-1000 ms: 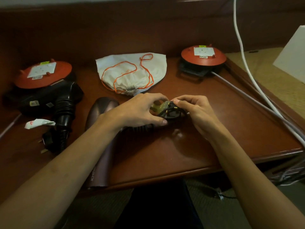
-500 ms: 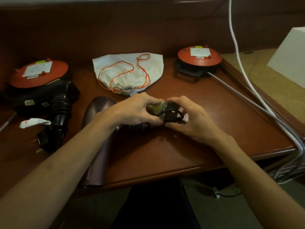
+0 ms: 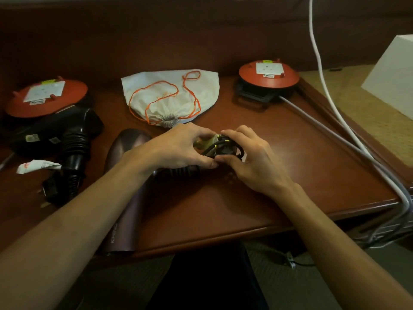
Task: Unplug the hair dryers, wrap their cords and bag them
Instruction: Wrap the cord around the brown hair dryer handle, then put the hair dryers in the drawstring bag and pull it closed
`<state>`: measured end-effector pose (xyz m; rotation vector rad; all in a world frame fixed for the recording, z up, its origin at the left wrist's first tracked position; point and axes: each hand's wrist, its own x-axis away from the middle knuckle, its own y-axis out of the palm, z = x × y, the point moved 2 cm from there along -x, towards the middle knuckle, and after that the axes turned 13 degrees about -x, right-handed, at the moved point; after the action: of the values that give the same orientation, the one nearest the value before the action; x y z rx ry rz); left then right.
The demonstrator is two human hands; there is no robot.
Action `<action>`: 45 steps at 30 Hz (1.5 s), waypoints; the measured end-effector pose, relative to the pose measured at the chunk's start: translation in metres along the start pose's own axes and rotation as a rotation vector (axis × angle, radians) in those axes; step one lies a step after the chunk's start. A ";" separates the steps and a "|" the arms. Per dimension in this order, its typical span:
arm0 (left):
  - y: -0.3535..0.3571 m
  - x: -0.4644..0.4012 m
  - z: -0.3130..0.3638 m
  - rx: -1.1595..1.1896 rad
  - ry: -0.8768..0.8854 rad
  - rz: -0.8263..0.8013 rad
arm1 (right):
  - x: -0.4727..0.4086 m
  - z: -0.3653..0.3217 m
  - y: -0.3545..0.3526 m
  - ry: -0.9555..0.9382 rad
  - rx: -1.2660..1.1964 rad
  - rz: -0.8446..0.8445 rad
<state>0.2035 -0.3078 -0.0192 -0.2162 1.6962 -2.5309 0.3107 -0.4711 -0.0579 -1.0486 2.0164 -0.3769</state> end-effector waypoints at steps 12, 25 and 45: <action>0.006 -0.008 0.002 -0.102 -0.033 0.016 | 0.010 -0.004 -0.008 0.206 -0.204 0.046; -0.030 0.018 0.028 -0.211 -0.098 0.015 | 0.022 0.000 -0.007 0.319 -0.251 -0.028; -0.017 0.060 -0.035 -0.220 -0.364 0.108 | 0.031 -0.055 -0.044 0.337 0.023 -0.090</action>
<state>0.1384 -0.2788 -0.0128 -0.5472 1.7750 -2.0703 0.2821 -0.5276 -0.0151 -1.1232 2.2576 -0.6596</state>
